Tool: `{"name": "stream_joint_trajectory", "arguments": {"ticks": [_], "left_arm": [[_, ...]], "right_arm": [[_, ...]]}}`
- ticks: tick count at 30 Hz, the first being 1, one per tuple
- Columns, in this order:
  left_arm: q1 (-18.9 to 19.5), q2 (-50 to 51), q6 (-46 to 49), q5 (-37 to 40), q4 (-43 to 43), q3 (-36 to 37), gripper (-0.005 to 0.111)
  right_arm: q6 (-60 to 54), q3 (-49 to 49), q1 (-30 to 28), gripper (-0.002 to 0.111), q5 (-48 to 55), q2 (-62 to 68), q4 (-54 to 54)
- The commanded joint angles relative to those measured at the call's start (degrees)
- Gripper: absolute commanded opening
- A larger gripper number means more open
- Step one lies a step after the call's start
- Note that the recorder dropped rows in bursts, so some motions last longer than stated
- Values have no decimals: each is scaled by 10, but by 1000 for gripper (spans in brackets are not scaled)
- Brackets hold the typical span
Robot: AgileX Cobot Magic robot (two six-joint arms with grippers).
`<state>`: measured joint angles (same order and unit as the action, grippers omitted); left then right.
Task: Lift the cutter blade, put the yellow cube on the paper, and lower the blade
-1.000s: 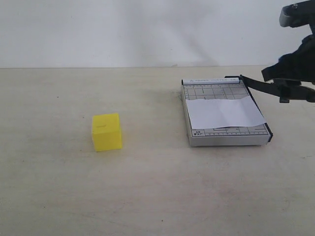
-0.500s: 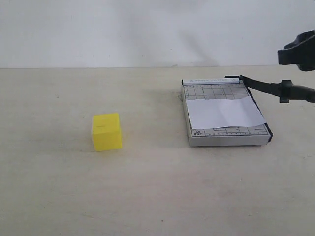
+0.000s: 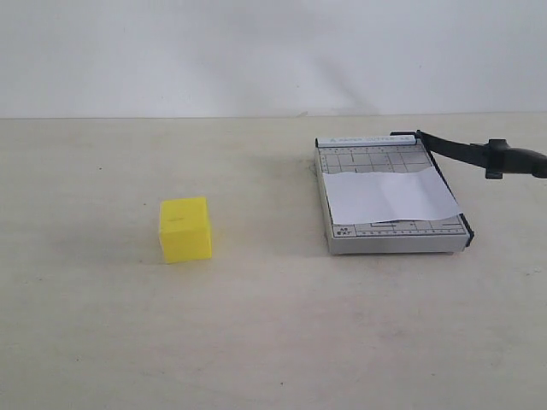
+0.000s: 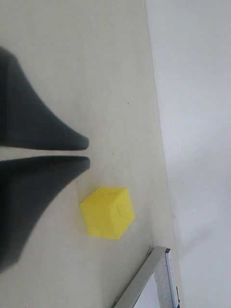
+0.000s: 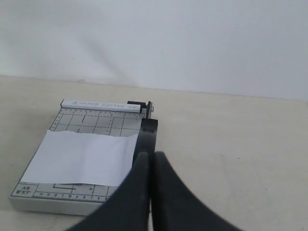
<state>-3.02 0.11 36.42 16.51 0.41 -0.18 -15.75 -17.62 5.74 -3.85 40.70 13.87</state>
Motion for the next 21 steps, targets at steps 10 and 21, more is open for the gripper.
{"name": "stream_joint_trajectory", "arguments": {"ticks": [10, 21], "left_arm": [[-3, -1, 1, -2, 3, 2, 5], [-3, -1, 1, -2, 3, 2, 5]], "right_arm": [[23, 11, 1, 0, -2, -47, 14], [23, 11, 1, 0, -3, -47, 36]]}}
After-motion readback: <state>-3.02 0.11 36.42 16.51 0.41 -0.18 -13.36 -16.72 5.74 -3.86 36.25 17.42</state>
